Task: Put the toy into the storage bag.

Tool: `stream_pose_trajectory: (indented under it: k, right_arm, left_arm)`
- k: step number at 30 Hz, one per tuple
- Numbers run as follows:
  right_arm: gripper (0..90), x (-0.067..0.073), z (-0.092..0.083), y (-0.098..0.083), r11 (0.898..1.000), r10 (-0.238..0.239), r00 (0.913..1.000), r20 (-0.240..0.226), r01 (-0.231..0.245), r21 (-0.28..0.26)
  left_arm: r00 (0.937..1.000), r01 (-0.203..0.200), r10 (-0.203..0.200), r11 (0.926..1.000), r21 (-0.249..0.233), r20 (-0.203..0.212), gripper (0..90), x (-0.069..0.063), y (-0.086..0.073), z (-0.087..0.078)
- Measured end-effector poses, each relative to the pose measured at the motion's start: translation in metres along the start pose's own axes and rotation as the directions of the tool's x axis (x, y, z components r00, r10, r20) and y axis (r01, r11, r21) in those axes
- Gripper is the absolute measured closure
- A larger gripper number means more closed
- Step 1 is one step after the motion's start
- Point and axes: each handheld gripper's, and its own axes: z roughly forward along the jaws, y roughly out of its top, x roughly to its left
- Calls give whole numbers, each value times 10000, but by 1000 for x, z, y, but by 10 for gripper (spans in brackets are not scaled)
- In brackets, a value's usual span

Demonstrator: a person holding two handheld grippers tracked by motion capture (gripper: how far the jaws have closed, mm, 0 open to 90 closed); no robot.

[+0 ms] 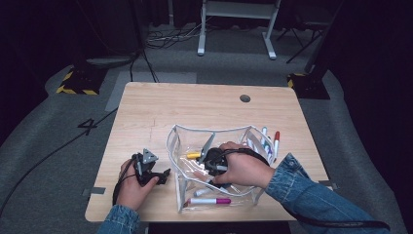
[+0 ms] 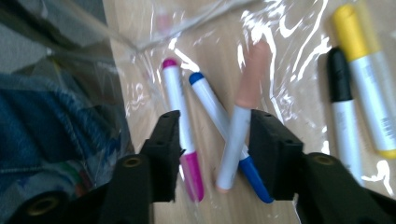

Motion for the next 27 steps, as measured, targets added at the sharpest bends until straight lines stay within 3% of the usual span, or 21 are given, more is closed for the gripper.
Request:
stream_pose_trajectory:
  k: [6, 15, 21, 27]
  right_arm:
    - [506, -5, -27, -1, 9932, 194, 9979, 620, -121, -1161]
    - [523, -19, -78, -19, 9625, 1112, 9860, 1240, -758, -2605]
    - [536, -35, -114, -48, 9301, 2119, 9618, 1732, -1441, -3377]
    - [540, -56, -140, -86, 8919, 3245, 9229, 2072, -2256, -3920]
  left_arm:
    - [10000, -1, 1, 10000, 2, -1, 125, 0, 0, 0]
    - [10000, -4, 4, 10000, 6, 1, 125, 0, 0, 0]
    - [10000, -2, 2, 10000, 4, -1, 125, 0, 0, 0]
    - [10000, -1, 1, 10000, 4, -1, 125, 0, 0, 0]
